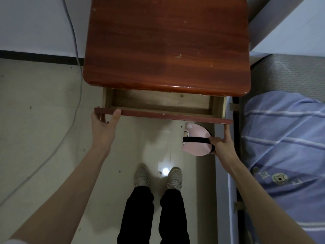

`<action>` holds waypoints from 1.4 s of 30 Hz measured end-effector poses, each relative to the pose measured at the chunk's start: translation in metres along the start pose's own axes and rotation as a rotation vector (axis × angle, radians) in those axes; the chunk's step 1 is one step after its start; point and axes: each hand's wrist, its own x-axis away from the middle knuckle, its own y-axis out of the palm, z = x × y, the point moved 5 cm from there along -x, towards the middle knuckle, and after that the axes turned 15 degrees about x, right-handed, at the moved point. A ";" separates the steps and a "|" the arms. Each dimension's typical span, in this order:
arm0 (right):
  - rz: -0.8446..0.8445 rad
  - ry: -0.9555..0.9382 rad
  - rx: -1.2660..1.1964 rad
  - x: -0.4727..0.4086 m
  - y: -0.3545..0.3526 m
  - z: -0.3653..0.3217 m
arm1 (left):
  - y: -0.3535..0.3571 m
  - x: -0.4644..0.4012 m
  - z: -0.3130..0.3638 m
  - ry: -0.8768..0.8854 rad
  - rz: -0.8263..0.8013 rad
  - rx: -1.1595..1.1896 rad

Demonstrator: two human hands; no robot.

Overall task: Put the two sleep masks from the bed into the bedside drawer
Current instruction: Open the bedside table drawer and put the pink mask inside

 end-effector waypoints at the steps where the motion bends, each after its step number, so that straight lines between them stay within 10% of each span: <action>1: -0.002 0.016 0.008 0.003 0.002 -0.001 | 0.000 0.000 0.000 -0.004 -0.001 0.001; 9: -0.443 -0.029 -0.184 0.048 0.027 -0.062 | -0.007 0.024 -0.017 -0.079 -0.006 -0.020; 22: -0.165 0.107 -0.276 -0.003 0.117 -0.138 | -0.007 0.025 -0.016 -0.125 -0.029 0.078; 34: -0.074 0.051 0.116 -0.042 0.171 -0.150 | -0.011 0.021 -0.022 -0.149 -0.025 0.111; 42: -0.077 -0.342 0.499 0.034 0.130 -0.167 | -0.014 0.016 0.029 -0.141 -0.186 -0.509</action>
